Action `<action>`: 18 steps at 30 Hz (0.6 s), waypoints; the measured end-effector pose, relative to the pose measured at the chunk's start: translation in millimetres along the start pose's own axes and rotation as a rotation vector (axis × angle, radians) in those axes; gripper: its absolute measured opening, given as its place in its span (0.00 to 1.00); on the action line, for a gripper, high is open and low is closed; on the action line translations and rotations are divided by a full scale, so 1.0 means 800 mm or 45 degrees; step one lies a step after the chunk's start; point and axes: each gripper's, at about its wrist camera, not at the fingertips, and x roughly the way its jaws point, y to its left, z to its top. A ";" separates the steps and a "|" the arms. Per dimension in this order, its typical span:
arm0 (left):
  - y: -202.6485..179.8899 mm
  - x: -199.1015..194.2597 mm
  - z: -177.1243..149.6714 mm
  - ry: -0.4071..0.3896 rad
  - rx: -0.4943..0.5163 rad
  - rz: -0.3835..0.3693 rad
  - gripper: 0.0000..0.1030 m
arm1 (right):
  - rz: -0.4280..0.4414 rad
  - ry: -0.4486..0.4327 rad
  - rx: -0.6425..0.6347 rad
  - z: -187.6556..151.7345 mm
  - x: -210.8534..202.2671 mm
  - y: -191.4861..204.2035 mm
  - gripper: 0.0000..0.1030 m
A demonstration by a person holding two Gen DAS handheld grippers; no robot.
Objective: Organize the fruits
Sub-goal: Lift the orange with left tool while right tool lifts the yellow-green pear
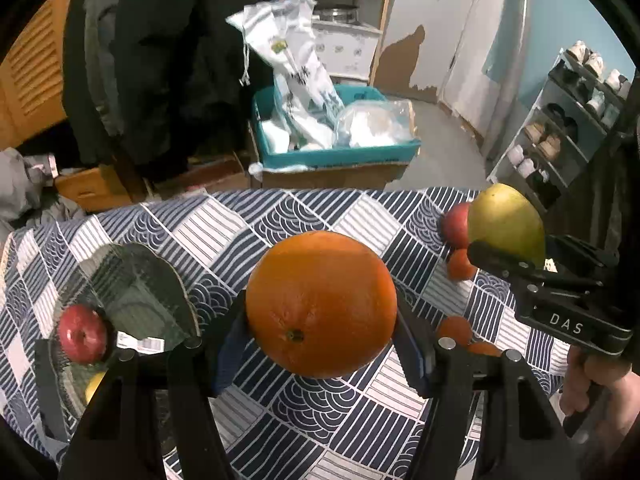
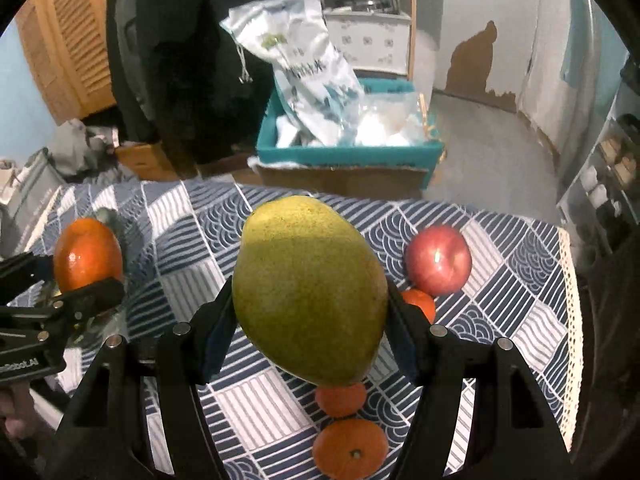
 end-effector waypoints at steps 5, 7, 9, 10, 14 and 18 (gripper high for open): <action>0.003 -0.026 0.005 -0.047 -0.007 -0.006 0.66 | 0.022 -0.055 -0.018 0.009 -0.022 0.012 0.66; 0.005 -0.037 0.007 -0.066 -0.014 -0.011 0.66 | 0.031 -0.078 -0.031 0.013 -0.031 0.019 0.66; 0.008 -0.046 0.008 -0.082 -0.019 -0.011 0.66 | 0.045 -0.097 -0.040 0.016 -0.038 0.025 0.66; 0.009 -0.052 0.009 -0.093 -0.023 -0.008 0.66 | 0.053 -0.110 -0.046 0.018 -0.044 0.029 0.66; 0.018 -0.067 0.010 -0.119 -0.037 -0.004 0.66 | 0.081 -0.158 -0.059 0.025 -0.062 0.042 0.66; 0.028 -0.082 0.009 -0.144 -0.052 0.009 0.66 | 0.116 -0.200 -0.082 0.032 -0.081 0.059 0.66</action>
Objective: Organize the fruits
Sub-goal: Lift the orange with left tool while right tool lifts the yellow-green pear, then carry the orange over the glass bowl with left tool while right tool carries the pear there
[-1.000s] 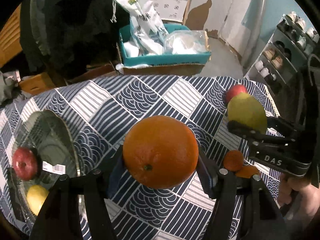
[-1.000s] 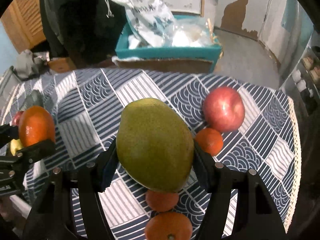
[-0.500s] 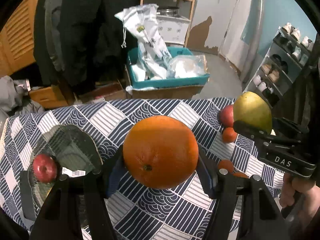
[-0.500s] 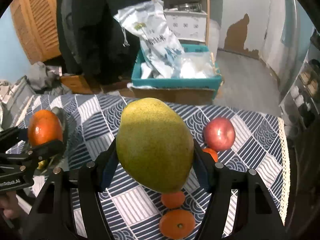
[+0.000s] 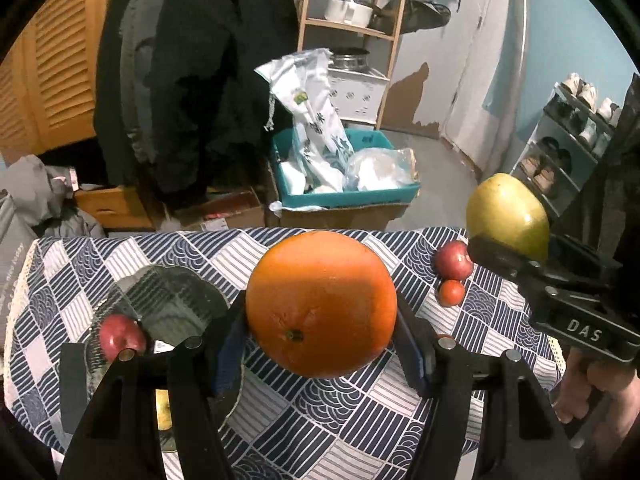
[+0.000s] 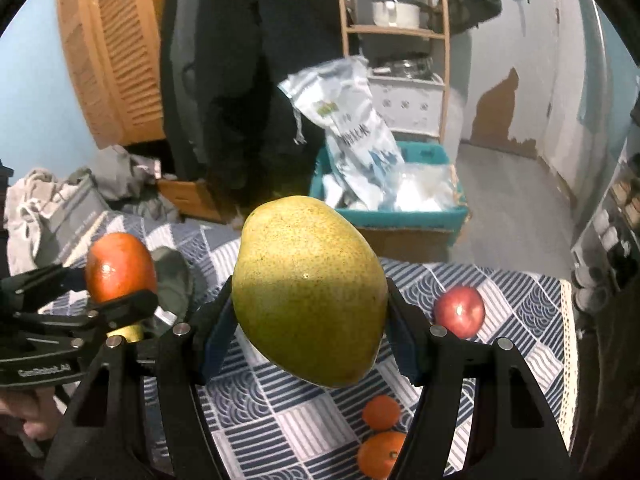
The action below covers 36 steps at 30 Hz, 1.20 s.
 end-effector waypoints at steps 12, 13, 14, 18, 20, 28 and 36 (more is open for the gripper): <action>0.032 -0.025 -0.001 -0.048 -0.048 0.050 0.66 | 0.075 -0.038 -0.058 0.013 -0.017 0.041 0.66; 0.035 -0.026 -0.001 -0.053 -0.051 0.052 0.66 | 0.081 -0.038 -0.061 0.014 -0.017 0.044 0.66; 0.037 -0.027 -0.002 -0.056 -0.054 0.055 0.66 | 0.088 -0.036 -0.064 0.015 -0.015 0.047 0.66; 0.053 -0.031 -0.006 -0.059 -0.076 0.078 0.66 | 0.109 -0.033 -0.079 0.020 -0.011 0.061 0.66; 0.060 -0.032 -0.008 -0.056 -0.096 0.090 0.66 | 0.119 -0.030 -0.089 0.022 -0.007 0.069 0.66; 0.094 -0.035 -0.014 -0.058 -0.146 0.150 0.66 | 0.162 -0.001 -0.125 0.027 0.014 0.101 0.66; 0.136 -0.033 -0.022 -0.039 -0.217 0.208 0.66 | 0.205 0.041 -0.159 0.032 0.042 0.132 0.66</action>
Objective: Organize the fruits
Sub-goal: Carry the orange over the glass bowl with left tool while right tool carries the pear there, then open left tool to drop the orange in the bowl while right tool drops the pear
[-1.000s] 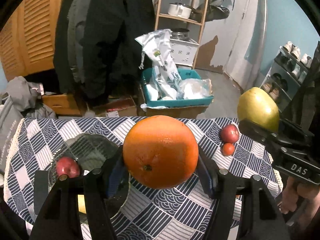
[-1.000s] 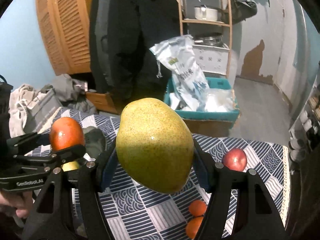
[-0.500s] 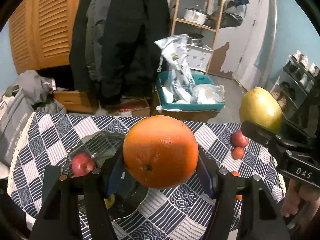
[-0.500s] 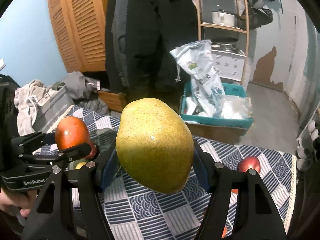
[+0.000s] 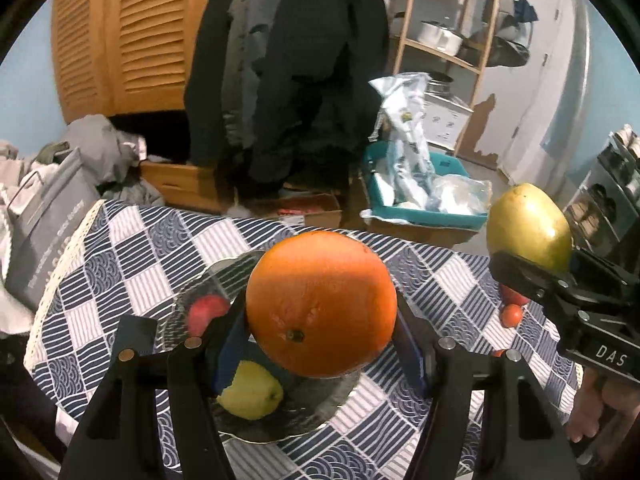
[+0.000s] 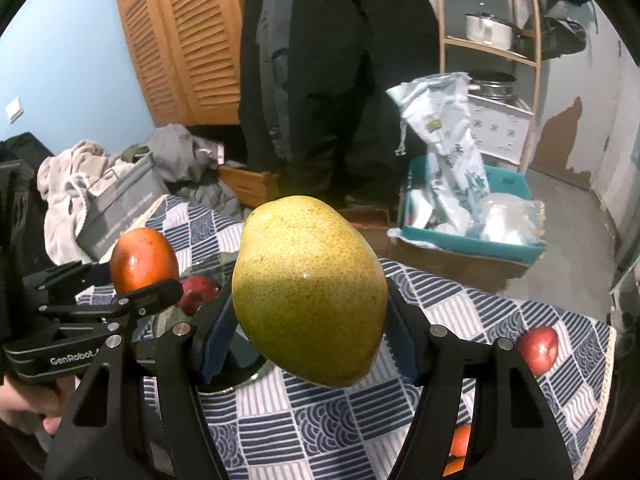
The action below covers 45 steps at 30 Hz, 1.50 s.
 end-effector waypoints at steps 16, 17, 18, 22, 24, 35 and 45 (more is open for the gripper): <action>0.072 0.068 -0.026 0.151 -0.101 0.111 0.66 | 0.092 0.162 -0.064 -0.011 0.100 0.047 0.66; 0.074 0.073 -0.028 0.158 -0.108 0.109 0.66 | 0.099 0.181 -0.063 -0.014 0.109 0.049 0.66; 0.076 0.076 -0.030 0.163 -0.114 0.108 0.66 | 0.104 0.192 -0.061 -0.016 0.114 0.050 0.66; 0.083 0.096 -0.038 0.209 -0.133 0.115 0.66 | 0.118 0.246 -0.058 -0.023 0.138 0.053 0.66; 0.085 0.103 -0.042 0.231 -0.142 0.113 0.66 | 0.120 0.270 -0.062 -0.028 0.148 0.055 0.66; 0.088 0.130 -0.059 0.321 -0.123 0.137 0.66 | 0.117 0.386 -0.072 -0.056 0.185 0.056 0.66; 0.089 0.134 -0.064 0.333 -0.109 0.134 0.66 | 0.146 0.425 -0.046 -0.060 0.196 0.058 0.66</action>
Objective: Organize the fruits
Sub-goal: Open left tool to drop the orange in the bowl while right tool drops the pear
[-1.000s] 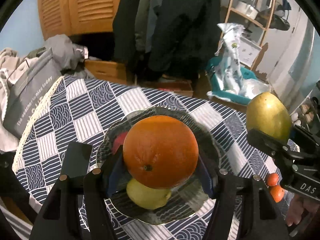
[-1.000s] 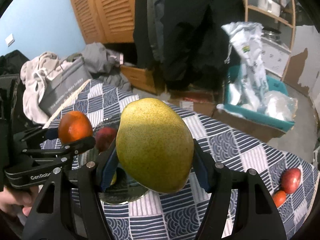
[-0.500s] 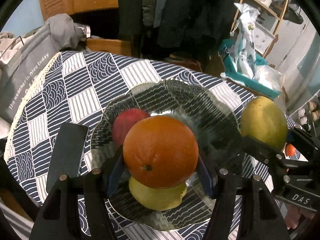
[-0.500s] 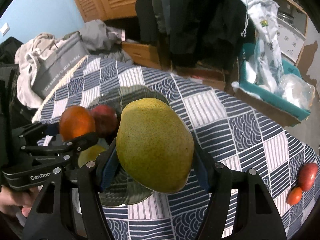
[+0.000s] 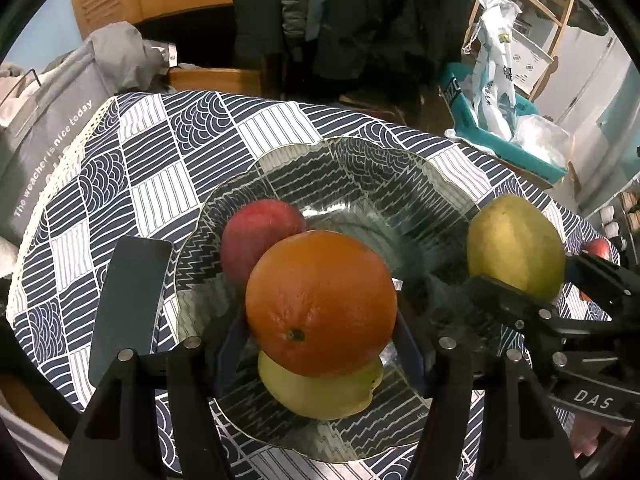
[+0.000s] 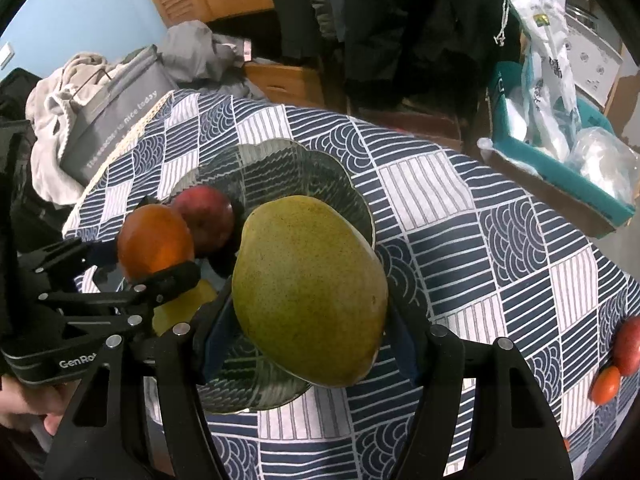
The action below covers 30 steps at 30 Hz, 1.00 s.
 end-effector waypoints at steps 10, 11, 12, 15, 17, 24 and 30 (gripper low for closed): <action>-0.004 0.000 0.000 0.009 0.028 0.021 0.67 | 0.028 0.056 0.046 -0.006 0.014 -0.006 0.66; -0.004 0.000 0.000 0.011 0.030 0.023 0.67 | 0.035 0.062 0.057 -0.005 0.014 -0.007 0.67; -0.004 0.000 0.000 0.014 0.035 0.023 0.67 | 0.040 0.064 0.062 -0.005 0.015 -0.008 0.67; -0.005 -0.001 0.000 0.020 0.044 0.028 0.67 | 0.053 0.064 0.069 -0.005 0.015 -0.008 0.67; -0.005 -0.003 0.000 0.024 0.045 0.037 0.67 | 0.062 0.063 0.072 -0.005 0.014 -0.008 0.69; -0.008 -0.020 0.002 -0.014 0.052 0.012 0.74 | 0.093 -0.004 0.113 0.000 -0.007 -0.012 0.71; -0.019 -0.033 0.004 -0.043 0.083 -0.004 0.74 | 0.083 -0.060 0.124 0.005 -0.031 -0.017 0.71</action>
